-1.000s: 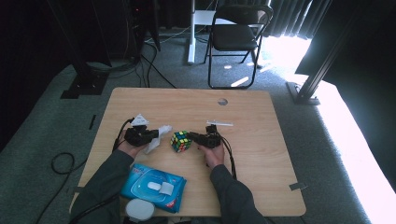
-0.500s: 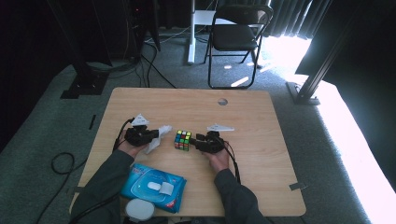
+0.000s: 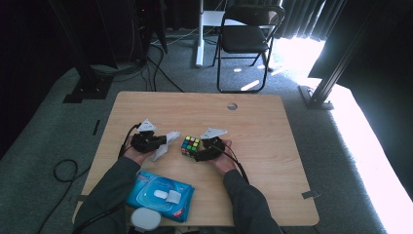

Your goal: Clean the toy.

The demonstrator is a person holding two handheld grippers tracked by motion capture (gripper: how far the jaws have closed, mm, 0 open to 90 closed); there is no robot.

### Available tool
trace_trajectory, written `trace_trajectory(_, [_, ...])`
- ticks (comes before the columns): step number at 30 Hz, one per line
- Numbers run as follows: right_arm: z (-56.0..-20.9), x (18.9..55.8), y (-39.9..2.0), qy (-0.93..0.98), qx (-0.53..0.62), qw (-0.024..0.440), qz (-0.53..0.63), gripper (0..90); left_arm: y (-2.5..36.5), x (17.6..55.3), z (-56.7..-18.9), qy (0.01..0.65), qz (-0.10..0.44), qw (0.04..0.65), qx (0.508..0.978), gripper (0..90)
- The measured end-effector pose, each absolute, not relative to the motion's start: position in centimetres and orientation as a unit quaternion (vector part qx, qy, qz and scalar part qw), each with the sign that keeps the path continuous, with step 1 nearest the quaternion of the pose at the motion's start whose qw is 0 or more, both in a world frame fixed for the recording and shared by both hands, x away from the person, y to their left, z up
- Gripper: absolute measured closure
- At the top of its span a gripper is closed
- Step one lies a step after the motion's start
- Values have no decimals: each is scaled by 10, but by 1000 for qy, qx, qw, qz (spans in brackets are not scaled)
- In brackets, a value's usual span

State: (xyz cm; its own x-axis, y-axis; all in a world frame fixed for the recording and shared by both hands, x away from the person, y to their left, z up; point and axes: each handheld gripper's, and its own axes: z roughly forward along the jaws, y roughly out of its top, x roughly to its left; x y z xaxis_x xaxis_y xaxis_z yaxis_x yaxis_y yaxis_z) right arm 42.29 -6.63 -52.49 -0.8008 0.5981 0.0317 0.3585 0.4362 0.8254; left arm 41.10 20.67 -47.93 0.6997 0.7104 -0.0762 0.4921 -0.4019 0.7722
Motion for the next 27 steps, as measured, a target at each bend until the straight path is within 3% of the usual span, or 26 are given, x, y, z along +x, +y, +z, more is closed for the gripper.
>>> trace_trajectory(8, [-537,431,-57,853,278,124,424,176,205,411,-476,360,132,411,827,847])
trace_trajectory(16, [-538,429,-52,858,256,135,424,330,205,411,-475,358,131,413,827,847])
trace_trajectory(27, [-530,426,-56,846,272,146,435,341,206,411,-470,357,136,417,825,849])
